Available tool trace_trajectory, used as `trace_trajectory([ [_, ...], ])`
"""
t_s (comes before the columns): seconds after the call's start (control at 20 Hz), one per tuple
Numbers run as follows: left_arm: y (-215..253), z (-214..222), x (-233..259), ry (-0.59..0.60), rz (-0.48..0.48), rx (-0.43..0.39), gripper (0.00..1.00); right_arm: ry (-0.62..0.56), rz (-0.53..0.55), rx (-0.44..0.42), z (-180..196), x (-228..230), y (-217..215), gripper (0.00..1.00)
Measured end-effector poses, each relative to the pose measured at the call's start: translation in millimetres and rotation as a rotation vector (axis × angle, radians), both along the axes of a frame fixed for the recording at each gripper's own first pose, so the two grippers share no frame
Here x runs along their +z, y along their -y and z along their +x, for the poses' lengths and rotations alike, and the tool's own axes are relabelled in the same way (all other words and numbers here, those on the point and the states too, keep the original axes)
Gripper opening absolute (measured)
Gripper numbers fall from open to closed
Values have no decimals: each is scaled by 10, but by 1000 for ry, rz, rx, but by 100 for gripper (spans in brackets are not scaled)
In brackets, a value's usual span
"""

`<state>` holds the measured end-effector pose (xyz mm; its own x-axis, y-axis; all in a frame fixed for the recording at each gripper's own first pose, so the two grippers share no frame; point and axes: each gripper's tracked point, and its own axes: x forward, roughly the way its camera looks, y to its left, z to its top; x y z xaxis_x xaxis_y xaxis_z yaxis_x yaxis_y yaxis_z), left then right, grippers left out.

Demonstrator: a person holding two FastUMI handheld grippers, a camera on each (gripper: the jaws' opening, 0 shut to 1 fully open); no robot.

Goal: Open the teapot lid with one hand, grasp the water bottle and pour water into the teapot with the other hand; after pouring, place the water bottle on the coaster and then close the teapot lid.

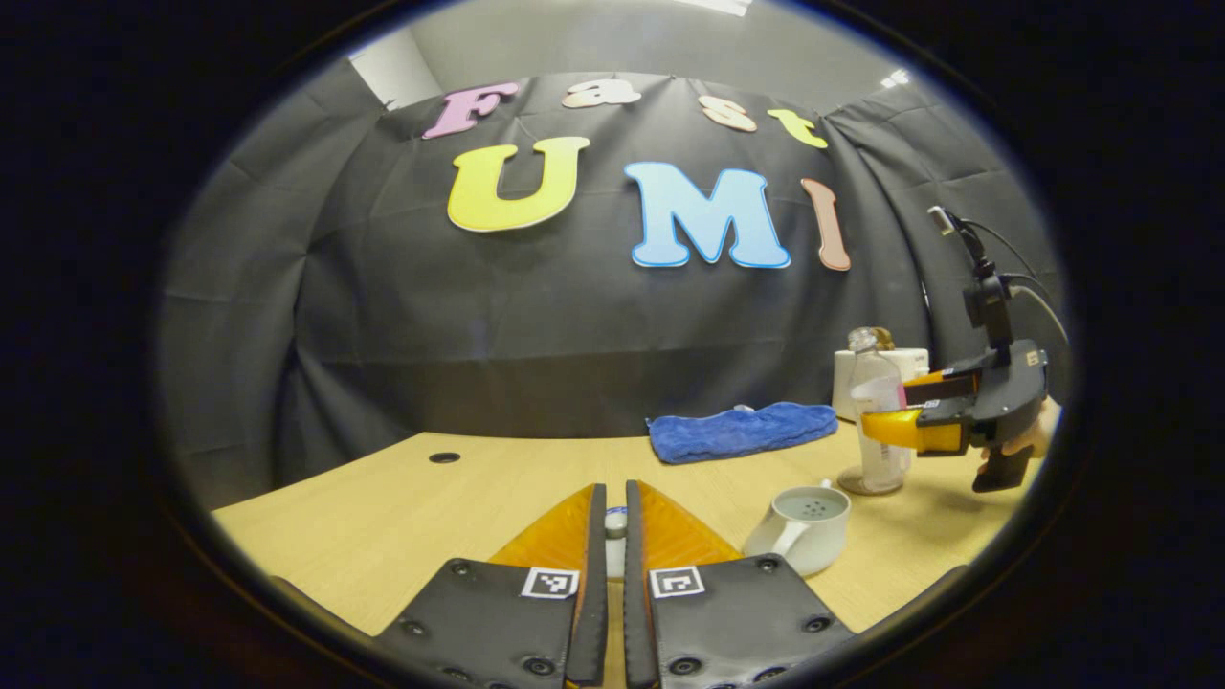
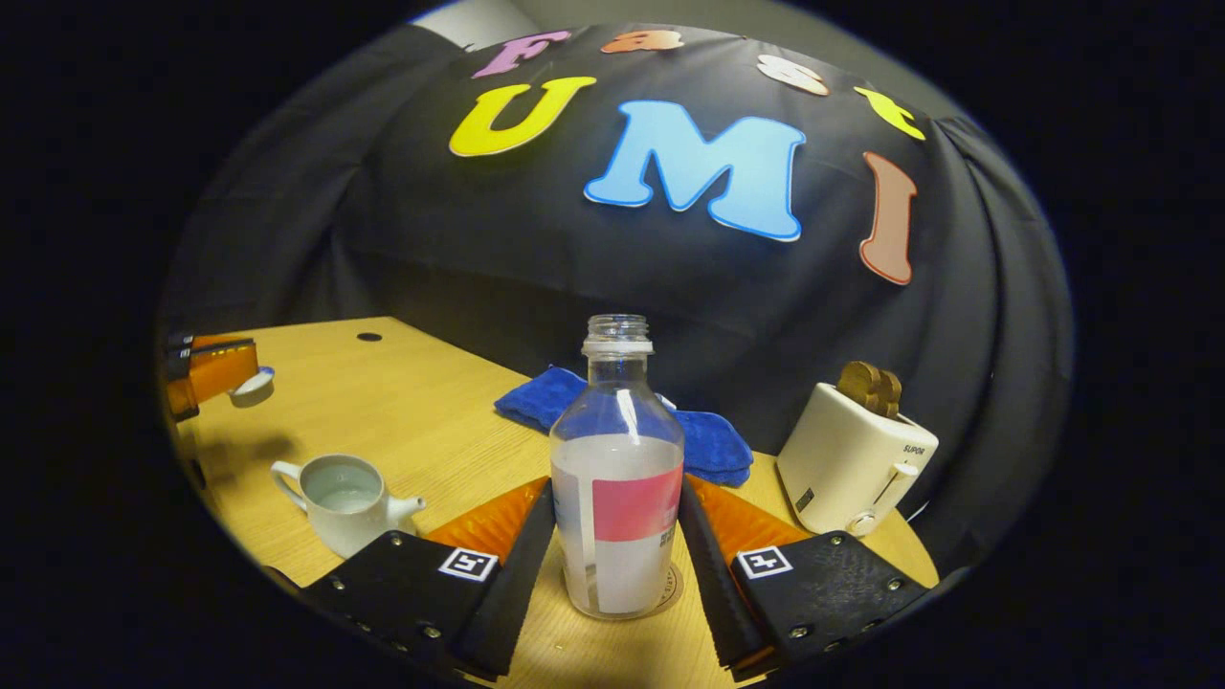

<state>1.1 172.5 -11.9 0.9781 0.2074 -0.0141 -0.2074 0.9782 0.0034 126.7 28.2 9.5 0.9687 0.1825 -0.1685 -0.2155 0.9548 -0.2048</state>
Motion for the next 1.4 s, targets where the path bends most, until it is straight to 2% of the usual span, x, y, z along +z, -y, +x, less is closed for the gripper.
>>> trace_trajectory([
  [0.25,40,16,0,2,0,-10,14,-13,117,-29,183,27,58,76],
  [0.75,39,22,10,2,1,-10,14,53,168,-45,324,59,85,76],
  [1.1,52,32,0,3,1,-14,14,15,183,-63,298,-16,195,78],
  [1.15,50,32,-1,2,2,-14,14,4,187,-59,289,-41,192,79],
  [1.25,50,34,2,3,1,-14,14,-8,200,-65,277,-61,213,93],
  [1.4,46,41,2,4,0,-14,14,3,222,-82,209,-32,230,93],
])
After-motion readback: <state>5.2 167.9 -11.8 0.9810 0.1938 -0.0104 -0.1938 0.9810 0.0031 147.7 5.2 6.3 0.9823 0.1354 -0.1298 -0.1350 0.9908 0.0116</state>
